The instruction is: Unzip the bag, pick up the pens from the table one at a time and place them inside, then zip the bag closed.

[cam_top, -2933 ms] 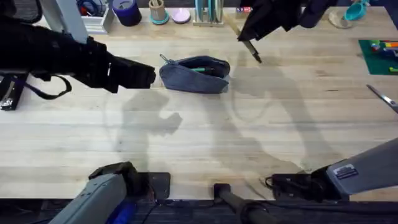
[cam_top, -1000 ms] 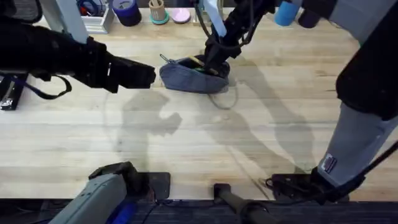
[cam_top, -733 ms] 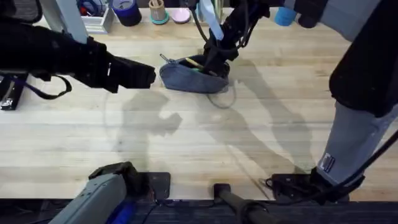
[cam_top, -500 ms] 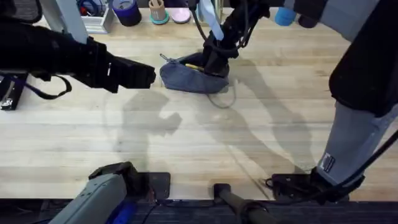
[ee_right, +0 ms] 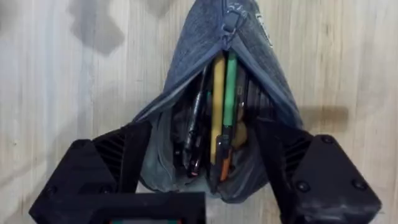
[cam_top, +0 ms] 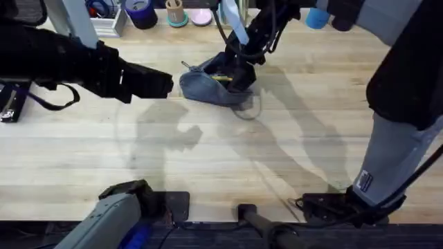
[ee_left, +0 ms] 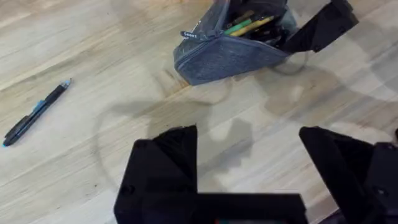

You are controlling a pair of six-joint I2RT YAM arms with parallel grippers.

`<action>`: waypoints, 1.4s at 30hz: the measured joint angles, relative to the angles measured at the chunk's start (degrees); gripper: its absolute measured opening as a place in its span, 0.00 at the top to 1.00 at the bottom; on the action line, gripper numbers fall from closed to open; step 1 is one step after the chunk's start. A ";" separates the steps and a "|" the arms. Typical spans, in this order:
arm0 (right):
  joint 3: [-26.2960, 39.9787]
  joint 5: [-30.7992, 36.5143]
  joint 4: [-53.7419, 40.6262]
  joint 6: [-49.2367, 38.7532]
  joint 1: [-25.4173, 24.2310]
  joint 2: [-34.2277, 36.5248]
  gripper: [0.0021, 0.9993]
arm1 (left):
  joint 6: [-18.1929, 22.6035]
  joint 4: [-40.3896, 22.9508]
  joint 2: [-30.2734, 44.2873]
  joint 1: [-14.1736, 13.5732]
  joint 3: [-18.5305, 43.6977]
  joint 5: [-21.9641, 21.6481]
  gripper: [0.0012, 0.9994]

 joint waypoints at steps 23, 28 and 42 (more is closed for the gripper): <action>10.47 0.00 -11.50 11.63 -0.27 -3.63 0.00 | 0.00 0.78 0.00 0.00 0.00 0.00 0.00; 11.76 0.01 -14.22 14.94 -1.80 -5.21 0.00 | 0.00 1.56 0.00 0.00 0.00 0.00 0.00; 12.13 0.00 -18.82 23.43 -10.93 -15.65 0.00 | 0.00 1.60 0.00 0.00 0.00 0.00 0.00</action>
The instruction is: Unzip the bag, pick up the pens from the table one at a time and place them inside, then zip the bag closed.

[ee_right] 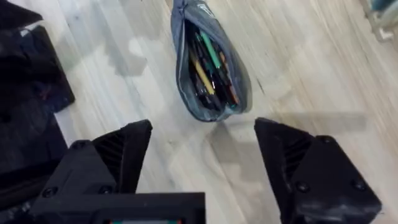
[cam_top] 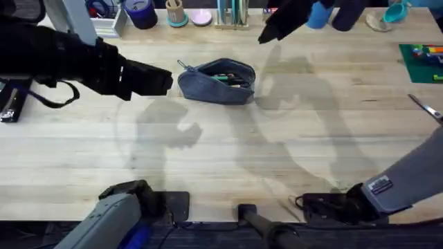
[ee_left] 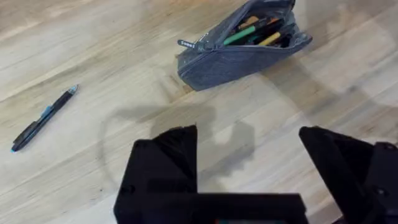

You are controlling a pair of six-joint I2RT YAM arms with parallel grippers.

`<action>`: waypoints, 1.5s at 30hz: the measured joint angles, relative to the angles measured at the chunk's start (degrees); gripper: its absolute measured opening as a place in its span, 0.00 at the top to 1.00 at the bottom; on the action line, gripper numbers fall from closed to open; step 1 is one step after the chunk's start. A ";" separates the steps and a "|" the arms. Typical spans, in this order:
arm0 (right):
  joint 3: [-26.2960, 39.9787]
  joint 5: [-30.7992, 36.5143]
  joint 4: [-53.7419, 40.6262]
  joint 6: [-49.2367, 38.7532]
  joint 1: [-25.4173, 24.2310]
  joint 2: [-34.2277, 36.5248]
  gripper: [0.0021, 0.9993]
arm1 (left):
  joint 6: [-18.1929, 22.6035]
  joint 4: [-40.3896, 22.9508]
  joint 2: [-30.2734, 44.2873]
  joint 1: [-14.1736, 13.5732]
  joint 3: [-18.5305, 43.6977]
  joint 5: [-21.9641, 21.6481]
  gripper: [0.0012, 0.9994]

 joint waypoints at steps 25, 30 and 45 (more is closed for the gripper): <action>-29.84 5.95 12.95 4.52 -1.68 -24.63 0.00 | -0.34 0.17 0.00 0.00 0.00 0.00 0.00; -33.77 9.11 13.84 7.75 -1.68 -29.19 0.00 | -2.47 0.17 0.02 0.00 0.00 -0.57 0.00; -34.60 10.61 13.88 12.26 -1.68 -34.84 0.00 | -8.92 1.21 0.00 0.00 0.00 -13.72 0.00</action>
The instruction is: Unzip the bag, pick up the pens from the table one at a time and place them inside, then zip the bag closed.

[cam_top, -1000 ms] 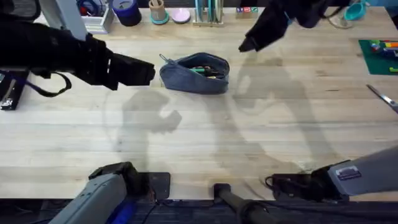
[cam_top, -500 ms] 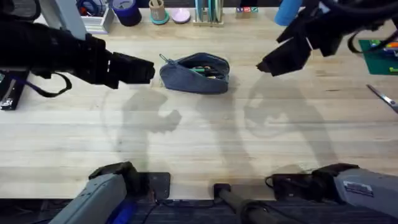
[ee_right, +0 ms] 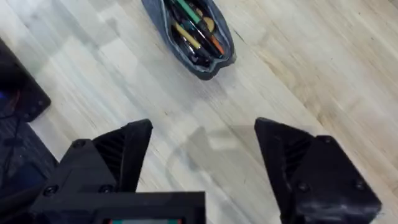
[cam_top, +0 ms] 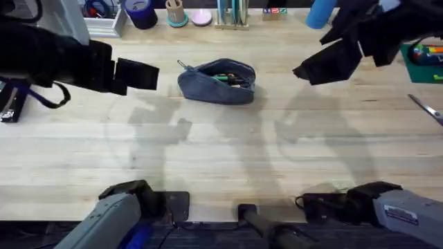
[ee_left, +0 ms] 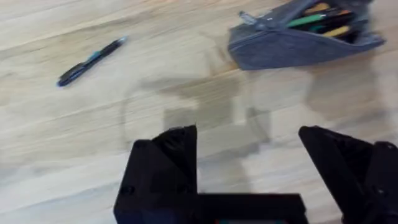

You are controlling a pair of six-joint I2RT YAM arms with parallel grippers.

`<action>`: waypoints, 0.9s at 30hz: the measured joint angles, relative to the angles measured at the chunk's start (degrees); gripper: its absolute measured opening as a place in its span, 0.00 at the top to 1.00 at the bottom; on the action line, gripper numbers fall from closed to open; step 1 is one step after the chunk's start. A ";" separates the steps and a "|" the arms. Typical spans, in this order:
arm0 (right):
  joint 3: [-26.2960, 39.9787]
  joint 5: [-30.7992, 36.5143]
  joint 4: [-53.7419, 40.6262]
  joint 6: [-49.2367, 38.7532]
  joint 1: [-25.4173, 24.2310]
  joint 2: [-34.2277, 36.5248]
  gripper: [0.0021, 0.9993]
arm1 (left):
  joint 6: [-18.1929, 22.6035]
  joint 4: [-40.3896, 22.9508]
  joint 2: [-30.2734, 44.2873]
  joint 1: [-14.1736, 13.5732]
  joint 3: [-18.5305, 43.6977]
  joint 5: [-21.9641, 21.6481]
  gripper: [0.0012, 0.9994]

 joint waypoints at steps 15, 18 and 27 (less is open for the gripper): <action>0.00 0.14 0.02 0.22 0.00 0.00 0.00 | -8.73 4.60 0.00 4.60 0.46 -10.34 0.01; 0.00 0.14 0.00 0.22 0.00 0.00 0.00 | -10.57 4.95 0.02 4.70 1.59 -12.49 0.01; 0.00 0.14 0.00 0.22 0.00 0.00 0.00 | -15.91 4.71 5.61 4.70 8.98 -17.46 0.01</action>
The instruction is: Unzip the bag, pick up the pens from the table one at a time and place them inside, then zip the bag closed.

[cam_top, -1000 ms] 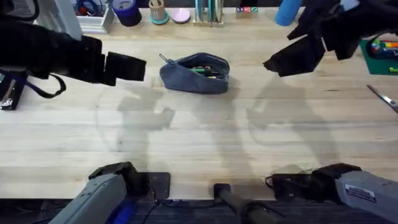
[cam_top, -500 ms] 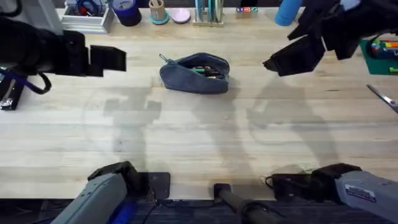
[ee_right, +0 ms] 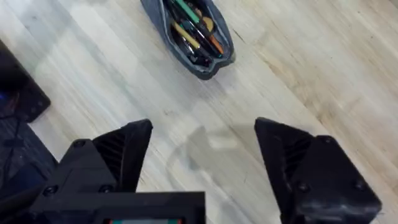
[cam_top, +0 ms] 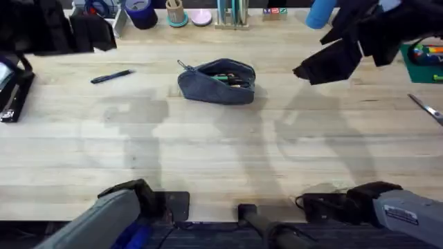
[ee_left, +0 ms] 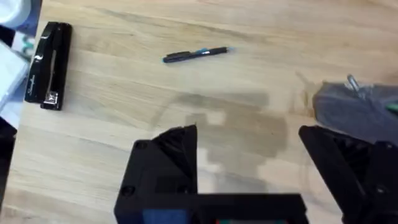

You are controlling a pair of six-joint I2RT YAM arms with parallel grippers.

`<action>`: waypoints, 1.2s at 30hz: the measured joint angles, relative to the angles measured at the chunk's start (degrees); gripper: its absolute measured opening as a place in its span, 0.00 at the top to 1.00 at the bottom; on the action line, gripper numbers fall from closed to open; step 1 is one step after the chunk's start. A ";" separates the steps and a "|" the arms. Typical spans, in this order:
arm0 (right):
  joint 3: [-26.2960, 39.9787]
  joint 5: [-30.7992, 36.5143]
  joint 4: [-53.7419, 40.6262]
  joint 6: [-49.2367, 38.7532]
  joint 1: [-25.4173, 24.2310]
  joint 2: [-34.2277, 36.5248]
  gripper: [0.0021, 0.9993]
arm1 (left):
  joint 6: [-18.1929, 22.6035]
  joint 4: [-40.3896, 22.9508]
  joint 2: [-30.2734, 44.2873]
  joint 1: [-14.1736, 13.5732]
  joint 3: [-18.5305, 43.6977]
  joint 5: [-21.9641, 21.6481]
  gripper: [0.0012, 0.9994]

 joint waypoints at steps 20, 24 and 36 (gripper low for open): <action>0.00 0.00 0.24 0.02 0.00 0.00 0.00 | -21.65 3.64 12.63 0.35 13.34 -9.73 0.01; 0.00 0.00 0.22 0.02 0.00 0.00 0.00 | -25.13 6.49 14.36 1.76 13.34 -11.07 0.00; 0.00 0.00 0.24 0.02 0.00 0.00 0.00 | -36.04 12.30 21.45 2.73 13.34 -12.31 0.00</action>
